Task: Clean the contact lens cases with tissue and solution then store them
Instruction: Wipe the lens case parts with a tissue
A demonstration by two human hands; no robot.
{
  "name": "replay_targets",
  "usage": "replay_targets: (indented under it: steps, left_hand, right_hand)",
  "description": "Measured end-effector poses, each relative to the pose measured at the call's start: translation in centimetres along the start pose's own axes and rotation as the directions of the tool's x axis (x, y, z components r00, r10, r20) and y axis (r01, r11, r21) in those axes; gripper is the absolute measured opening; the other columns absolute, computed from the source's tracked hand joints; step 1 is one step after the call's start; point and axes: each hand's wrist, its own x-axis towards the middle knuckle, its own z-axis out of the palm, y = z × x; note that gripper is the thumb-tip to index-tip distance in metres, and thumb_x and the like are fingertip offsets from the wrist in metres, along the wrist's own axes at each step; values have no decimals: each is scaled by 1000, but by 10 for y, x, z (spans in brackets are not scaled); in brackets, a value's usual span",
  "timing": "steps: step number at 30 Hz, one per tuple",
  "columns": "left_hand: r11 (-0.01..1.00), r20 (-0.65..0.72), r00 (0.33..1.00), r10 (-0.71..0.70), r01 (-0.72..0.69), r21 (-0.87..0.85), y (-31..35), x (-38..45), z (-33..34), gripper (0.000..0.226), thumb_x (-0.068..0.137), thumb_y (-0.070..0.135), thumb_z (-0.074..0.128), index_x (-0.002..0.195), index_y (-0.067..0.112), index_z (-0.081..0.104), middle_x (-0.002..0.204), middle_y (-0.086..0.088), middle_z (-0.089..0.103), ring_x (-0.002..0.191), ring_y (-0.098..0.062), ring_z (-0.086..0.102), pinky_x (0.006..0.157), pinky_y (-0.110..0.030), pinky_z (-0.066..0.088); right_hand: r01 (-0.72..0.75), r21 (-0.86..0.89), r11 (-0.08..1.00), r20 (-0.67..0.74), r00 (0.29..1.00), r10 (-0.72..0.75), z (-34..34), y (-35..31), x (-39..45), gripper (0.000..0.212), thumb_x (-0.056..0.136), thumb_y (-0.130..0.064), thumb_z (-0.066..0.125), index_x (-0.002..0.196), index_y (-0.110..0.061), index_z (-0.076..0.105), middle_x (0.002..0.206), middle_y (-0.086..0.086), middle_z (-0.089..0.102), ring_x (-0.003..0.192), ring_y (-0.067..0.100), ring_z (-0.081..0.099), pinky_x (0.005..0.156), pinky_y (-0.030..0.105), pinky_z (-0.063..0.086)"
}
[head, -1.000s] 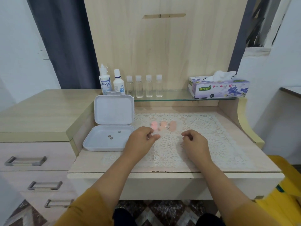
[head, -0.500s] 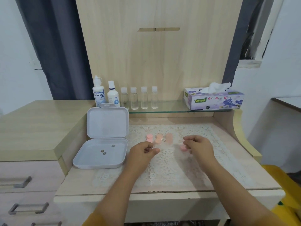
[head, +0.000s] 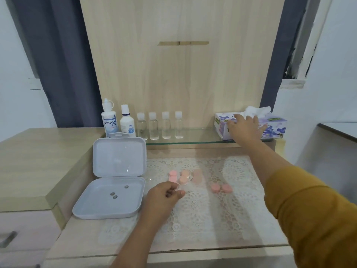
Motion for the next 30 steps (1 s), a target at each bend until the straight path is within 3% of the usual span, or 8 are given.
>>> replay_targets:
  steps: [10, 15, 19, 21, 23, 25, 27, 30]
  left_hand:
    - [1000, -12, 1000, -4, 3, -19, 0, -1, 0, 20, 78, 27, 78, 94, 18, 71, 81, 6, 63, 75, -5, 58, 70, -15, 46]
    - [1000, -10, 1000, -4, 4, -25, 4, -2, -1, 19, 78, 28, 78, 94, 20, 71, 81, 7, 62, 76, -6, 57, 73, -18, 48]
    - [1000, -7, 1000, -5, 4, -26, 6, -3, -1, 18, 78, 27, 77, 93, 20, 71, 81, 7, 63, 77, -8, 58, 74, -20, 49]
    - [1000, -4, 1000, -5, 5, -27, 7, -3, -2, 16, 78, 26, 78, 92, 20, 71, 81, 7, 63, 76, -8, 58, 73, -20, 49]
    - [1000, -3, 1000, -3, 3, -21, 8, -3, -2, 15, 77, 26, 78, 91, 21, 71, 80, 7, 63, 74, -6, 57, 72, -19, 49]
    - [1000, -1, 1000, -5, 4, -28, 9, -4, -3, 14, 78, 25, 78, 89, 22, 71, 80, 6, 63, 74, -6, 57, 72, -20, 49]
    - [999, 6, 1000, -2, 2, -36, 10, -5, -3, 11, 78, 24, 78, 86, 23, 70, 79, 5, 62, 72, -5, 56, 71, -20, 49]
    - [999, 8, 1000, 5, -5, -36, 11, -5, -4, 11, 78, 23, 77, 86, 22, 70, 78, 5, 62, 71, -4, 55, 68, -16, 47]
  right_hand:
    - [-139, -221, 965, 84, 983, 161, -3, -3, 20, 66, 96, -59, 13, 147, -24, 37, 158, 24, 9, 146, 41, -8, 111, 66, -10]
    - [-133, -158, 978, 25, 990, 138, -9, -3, 22, 56, 99, -46, 23, 127, -13, 59, 145, 13, 42, 143, 28, 20, 114, 63, 0]
    - [-28, 121, 992, -104, 994, 41, -17, -7, 25, 31, 95, -28, 38, 102, -4, 56, 115, 11, 54, 120, 31, 45, 111, 57, 12]
    - [66, 258, 964, -169, 985, -22, -21, -10, 28, 20, 93, -23, 43, 95, -4, 49, 112, 8, 52, 107, 30, 49, 103, 50, 28]
    - [147, 321, 936, -191, 978, -88, -27, -13, 31, 29, 92, -20, 44, 113, -1, 48, 140, 8, 43, 117, 28, 46, 97, 44, 35]
    - [193, 350, 917, -182, 974, -135, -34, -16, 32, 55, 93, -17, 45, 144, -4, 31, 160, 0, 17, 138, 21, 32, 107, 42, 33]
    - [244, 400, 883, -213, 962, -169, -38, -16, 32, 66, 94, -10, 43, 153, -7, 14, 162, -4, 5, 144, 14, 21, 109, 24, 25]
    - [331, 498, 802, -323, 929, -182, -42, -14, 31, 69, 93, -2, 42, 154, -8, 10, 162, -5, 1, 141, 2, 18, 89, -7, 13]
